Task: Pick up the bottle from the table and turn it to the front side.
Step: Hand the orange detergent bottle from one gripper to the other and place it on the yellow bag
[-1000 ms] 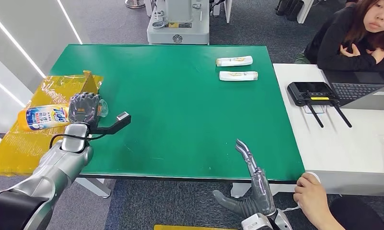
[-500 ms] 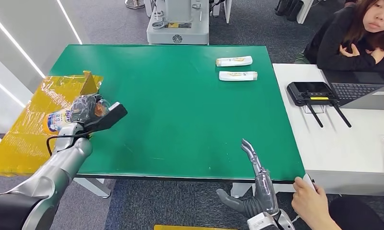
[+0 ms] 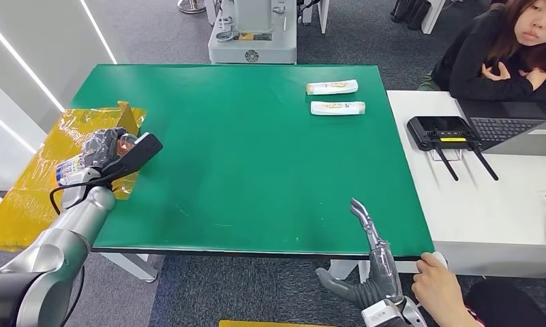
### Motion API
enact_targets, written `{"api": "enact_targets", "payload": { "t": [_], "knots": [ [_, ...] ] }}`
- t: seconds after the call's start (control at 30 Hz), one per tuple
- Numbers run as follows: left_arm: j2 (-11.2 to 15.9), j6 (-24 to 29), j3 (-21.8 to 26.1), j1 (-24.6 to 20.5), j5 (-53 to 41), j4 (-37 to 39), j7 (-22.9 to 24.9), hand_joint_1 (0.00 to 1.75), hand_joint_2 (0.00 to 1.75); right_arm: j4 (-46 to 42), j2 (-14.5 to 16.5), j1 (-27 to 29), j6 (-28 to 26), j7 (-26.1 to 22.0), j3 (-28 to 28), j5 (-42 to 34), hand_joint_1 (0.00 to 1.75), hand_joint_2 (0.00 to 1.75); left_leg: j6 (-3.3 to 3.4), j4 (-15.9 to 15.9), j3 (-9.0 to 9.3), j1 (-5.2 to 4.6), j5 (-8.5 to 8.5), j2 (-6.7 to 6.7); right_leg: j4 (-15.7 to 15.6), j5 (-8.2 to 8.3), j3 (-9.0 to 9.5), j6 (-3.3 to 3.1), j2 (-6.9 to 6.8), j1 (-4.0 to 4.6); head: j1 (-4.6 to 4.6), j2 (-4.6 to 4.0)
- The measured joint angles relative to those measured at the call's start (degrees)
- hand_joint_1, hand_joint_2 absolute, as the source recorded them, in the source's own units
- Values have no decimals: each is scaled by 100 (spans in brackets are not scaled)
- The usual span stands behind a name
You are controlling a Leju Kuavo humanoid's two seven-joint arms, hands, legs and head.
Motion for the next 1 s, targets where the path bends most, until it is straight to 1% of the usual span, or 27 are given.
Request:
{"api": "enact_targets", "payload": {
  "t": [0.17,0.2,0.3,0.33,0.7,1.0],
  "knots": [
    [79,148,-117,27,-437,43,34,175,175,66,-133,-28,-90,-71,82,-136,0,175,0,0,-2,0,0,-1,0,0,-1,0,-1,0,0,0],
    [88,165,-139,33,-475,47,29,168,175,78,-149,-36,-94,-78,96,-142,0,175,0,0,-3,0,0,-2,-1,0,-1,0,-1,0,1,0],
    [110,186,-208,44,-560,60,25,38,175,97,-185,-57,-99,-86,123,-154,0,175,0,0,-4,-1,0,-2,-1,-1,-1,0,-2,0,1,0],
    [117,182,-231,47,-588,68,25,1,175,98,-193,-62,-103,-86,132,-157,0,175,0,0,-4,-1,0,-2,-2,-1,-1,0,-2,0,1,0],
    [136,168,-368,86,-758,103,92,0,175,100,-205,-68,-185,42,236,-37,0,175,0,0,-4,0,0,-3,-2,0,-1,0,-2,0,1,0],
    [133,237,-375,114,-780,107,159,0,175,137,-216,-69,-184,158,270,49,0,175,0,0,-4,-1,0,-3,-2,0,-1,0,-2,0,0,0]
  ]
}}
